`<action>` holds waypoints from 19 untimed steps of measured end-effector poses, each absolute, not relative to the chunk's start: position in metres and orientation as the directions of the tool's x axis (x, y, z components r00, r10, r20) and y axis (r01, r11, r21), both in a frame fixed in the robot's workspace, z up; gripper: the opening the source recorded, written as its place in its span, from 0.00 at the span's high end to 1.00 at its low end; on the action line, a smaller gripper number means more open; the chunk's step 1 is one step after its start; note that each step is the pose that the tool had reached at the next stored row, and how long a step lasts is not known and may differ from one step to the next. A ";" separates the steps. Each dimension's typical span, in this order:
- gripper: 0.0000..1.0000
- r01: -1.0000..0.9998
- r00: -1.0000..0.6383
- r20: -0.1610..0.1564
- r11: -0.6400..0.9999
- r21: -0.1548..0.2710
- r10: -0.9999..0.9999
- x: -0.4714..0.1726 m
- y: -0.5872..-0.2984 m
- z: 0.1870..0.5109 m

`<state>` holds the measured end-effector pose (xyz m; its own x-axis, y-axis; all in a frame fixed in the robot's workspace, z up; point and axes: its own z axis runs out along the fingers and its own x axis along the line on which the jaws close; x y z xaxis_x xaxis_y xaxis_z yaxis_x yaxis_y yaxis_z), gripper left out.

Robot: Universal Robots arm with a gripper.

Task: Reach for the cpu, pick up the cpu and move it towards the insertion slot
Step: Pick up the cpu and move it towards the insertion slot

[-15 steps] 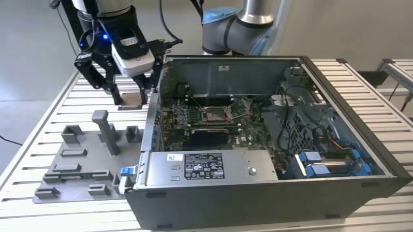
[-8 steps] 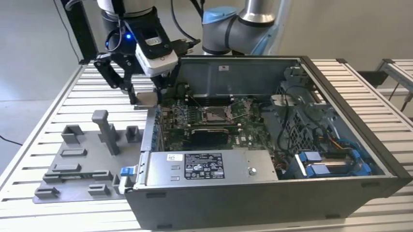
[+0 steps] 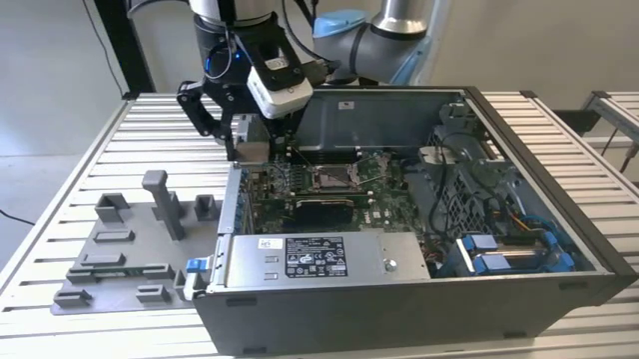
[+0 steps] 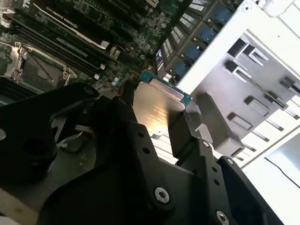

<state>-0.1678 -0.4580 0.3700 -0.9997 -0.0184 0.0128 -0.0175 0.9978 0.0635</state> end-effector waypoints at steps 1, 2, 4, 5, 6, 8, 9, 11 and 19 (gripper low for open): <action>1.00 -0.018 -1.000 0.013 0.998 0.063 -0.018 -0.164 -0.458 0.370; 1.00 -0.017 -1.000 0.013 0.998 0.064 -0.018 -0.160 -0.458 0.370; 1.00 -0.018 -1.000 0.013 0.998 0.064 -0.018 -0.153 -0.458 0.370; 1.00 -0.018 -1.000 0.013 0.998 0.064 -0.018 -0.149 -0.458 0.370; 1.00 -0.018 -1.000 0.013 0.998 0.063 -0.018 -0.145 -0.458 0.370; 1.00 -0.017 -1.000 0.013 0.998 0.063 -0.018 -0.138 -0.458 0.370; 1.00 -0.018 -1.000 0.013 0.998 0.063 -0.018 -0.133 -0.458 0.370; 1.00 -0.017 -1.000 0.013 0.998 0.064 -0.018 -0.126 -0.458 0.370; 1.00 -0.018 -1.000 0.013 0.998 0.064 -0.018 -0.098 -0.458 0.370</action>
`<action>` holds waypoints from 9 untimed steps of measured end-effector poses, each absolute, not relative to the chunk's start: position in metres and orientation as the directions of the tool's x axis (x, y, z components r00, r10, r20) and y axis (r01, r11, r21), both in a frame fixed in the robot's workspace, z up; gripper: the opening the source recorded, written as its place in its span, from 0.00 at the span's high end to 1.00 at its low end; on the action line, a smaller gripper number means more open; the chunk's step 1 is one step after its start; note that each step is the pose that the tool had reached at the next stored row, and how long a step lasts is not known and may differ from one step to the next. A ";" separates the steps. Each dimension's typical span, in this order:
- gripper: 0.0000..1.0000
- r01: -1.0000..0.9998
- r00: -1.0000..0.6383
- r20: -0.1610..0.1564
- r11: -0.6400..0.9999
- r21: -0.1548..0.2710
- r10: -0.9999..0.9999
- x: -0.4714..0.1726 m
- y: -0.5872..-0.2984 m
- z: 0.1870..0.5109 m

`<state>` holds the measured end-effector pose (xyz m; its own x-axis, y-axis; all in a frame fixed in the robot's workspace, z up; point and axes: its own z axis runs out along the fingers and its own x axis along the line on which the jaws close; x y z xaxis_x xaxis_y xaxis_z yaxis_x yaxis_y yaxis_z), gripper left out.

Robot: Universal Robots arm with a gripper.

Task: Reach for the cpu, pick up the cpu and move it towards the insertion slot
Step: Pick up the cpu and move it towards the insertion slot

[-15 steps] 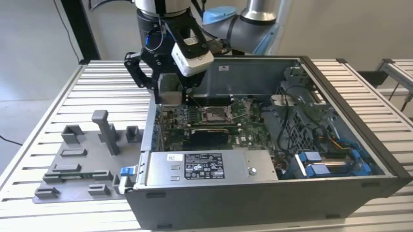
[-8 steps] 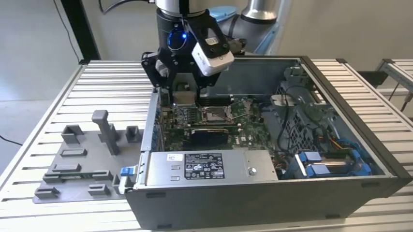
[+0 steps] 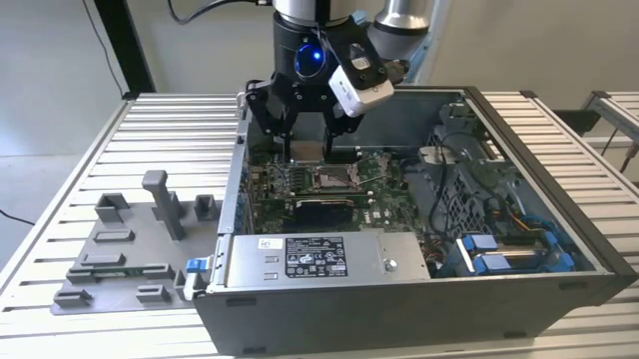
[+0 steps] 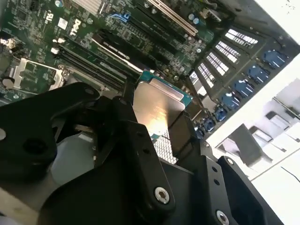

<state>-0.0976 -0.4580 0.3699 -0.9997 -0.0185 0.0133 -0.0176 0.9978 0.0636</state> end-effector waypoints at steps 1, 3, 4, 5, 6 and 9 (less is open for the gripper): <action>1.00 -0.018 -1.000 0.013 0.998 0.064 -0.018 -0.094 -0.458 0.370; 1.00 -0.017 -1.000 0.013 0.998 0.063 -0.018 -0.087 -0.458 0.370; 1.00 -0.017 -1.000 0.013 0.998 0.063 -0.018 -0.083 -0.458 0.370; 1.00 -0.018 -1.000 0.013 0.998 0.063 -0.018 -0.080 -0.458 0.370; 1.00 -0.017 -1.000 0.013 0.998 0.063 -0.018 -0.077 -0.458 0.370; 1.00 -0.017 -1.000 0.013 0.998 0.063 -0.018 -0.074 -0.458 0.370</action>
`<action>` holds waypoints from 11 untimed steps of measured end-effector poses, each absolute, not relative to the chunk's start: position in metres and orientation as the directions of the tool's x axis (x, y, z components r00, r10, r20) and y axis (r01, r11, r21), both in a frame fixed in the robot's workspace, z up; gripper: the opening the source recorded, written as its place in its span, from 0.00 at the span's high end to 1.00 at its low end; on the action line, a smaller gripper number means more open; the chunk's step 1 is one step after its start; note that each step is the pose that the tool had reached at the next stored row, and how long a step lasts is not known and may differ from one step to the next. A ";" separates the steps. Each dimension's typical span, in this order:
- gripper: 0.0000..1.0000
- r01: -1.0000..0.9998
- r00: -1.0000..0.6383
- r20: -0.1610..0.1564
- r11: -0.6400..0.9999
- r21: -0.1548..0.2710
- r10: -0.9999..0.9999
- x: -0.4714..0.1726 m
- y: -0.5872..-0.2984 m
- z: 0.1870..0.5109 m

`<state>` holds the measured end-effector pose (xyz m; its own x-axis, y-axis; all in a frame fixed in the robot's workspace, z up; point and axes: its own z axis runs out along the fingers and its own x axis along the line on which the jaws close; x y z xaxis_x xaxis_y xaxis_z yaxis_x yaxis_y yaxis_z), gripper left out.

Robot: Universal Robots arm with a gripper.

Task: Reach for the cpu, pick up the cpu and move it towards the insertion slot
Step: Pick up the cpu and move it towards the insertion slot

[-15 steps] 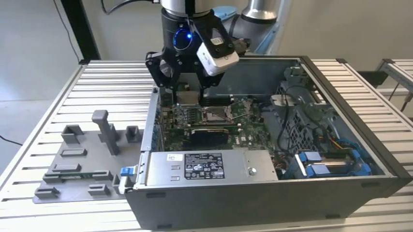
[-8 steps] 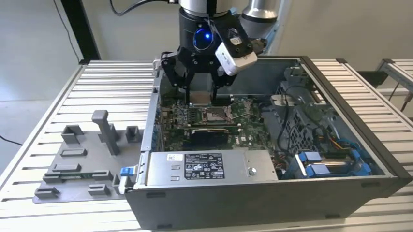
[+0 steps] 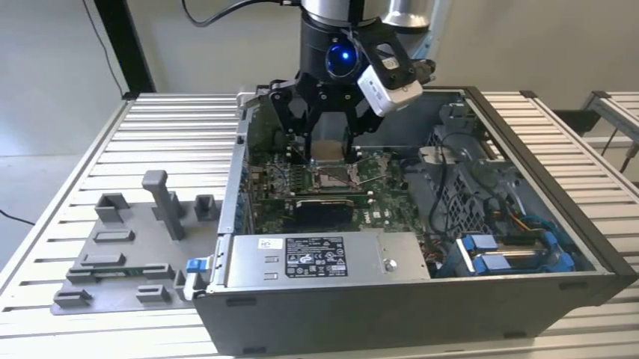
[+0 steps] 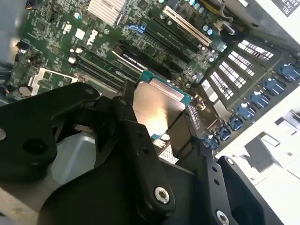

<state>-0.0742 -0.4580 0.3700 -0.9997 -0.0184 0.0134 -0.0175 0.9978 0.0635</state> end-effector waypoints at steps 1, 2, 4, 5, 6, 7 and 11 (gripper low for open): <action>1.00 -0.017 -1.000 0.013 0.998 0.063 -0.018 -0.074 -0.458 0.370; 1.00 -0.017 -1.000 0.013 0.998 0.063 -0.018 -0.073 -0.458 0.370; 1.00 -0.017 -1.000 0.013 0.998 0.064 -0.018 -0.073 -0.458 0.370; 1.00 -0.017 -1.000 0.013 0.998 0.063 -0.018 -0.073 -0.458 0.370; 1.00 -0.017 -1.000 0.013 0.998 0.063 -0.018 -0.073 -0.458 0.370; 1.00 -0.017 -1.000 0.013 0.998 0.063 -0.018 -0.073 -0.458 0.370; 1.00 -0.017 -1.000 0.013 0.998 0.063 -0.018 -0.073 -0.458 0.370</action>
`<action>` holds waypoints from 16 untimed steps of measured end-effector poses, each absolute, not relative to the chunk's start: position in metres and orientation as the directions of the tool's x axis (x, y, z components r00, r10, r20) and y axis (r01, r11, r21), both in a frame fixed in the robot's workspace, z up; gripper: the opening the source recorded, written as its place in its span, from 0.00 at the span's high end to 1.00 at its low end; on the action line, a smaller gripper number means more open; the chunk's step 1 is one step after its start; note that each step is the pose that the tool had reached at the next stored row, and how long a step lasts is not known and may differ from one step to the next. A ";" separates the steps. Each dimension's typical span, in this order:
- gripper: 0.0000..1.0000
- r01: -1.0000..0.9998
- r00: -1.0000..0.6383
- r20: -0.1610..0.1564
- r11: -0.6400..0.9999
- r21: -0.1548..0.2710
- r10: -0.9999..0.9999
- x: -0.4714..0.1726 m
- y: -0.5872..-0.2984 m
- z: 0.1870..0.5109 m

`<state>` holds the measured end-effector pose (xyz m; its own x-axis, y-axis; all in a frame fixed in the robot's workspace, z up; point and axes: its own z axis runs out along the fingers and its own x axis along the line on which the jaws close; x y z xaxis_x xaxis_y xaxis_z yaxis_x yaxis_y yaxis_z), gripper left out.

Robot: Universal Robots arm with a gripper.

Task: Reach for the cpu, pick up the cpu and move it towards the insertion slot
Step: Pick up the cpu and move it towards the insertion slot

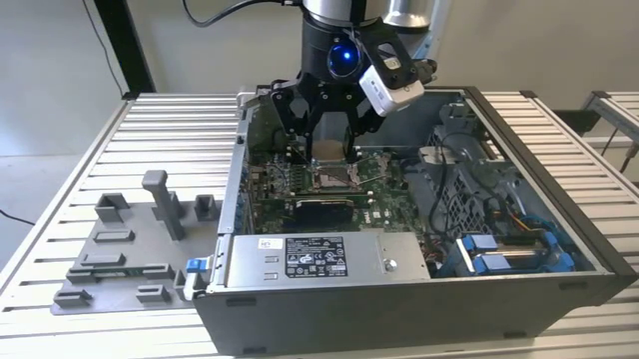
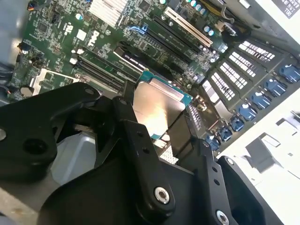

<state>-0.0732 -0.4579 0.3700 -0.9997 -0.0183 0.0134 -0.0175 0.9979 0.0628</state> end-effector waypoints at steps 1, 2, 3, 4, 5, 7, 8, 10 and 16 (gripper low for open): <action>1.00 -0.017 -1.000 0.013 0.998 0.063 -0.018 -0.073 -0.458 0.370; 1.00 -0.017 -1.000 0.013 0.998 0.063 -0.018 -0.073 -0.458 0.370; 1.00 -0.017 -1.000 0.013 0.998 0.063 -0.018 -0.073 -0.458 0.370; 1.00 -0.017 -1.000 0.013 0.998 0.063 -0.018 -0.073 -0.458 0.370; 1.00 -0.017 -1.000 0.013 0.998 0.063 -0.018 -0.073 -0.458 0.370; 1.00 -0.016 -1.000 0.013 0.998 0.063 -0.017 -0.073 -0.454 0.370; 1.00 -0.015 -1.000 0.013 0.998 0.063 -0.016 -0.073 -0.452 0.370; 1.00 -0.014 -1.000 0.013 0.998 0.063 -0.015 -0.073 -0.449 0.369; 1.00 -0.012 -1.000 0.013 0.998 0.064 -0.012 -0.068 -0.442 0.369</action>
<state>-0.0679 -0.4420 0.3688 -0.9998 -0.0125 0.0126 -0.0117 0.9979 0.0639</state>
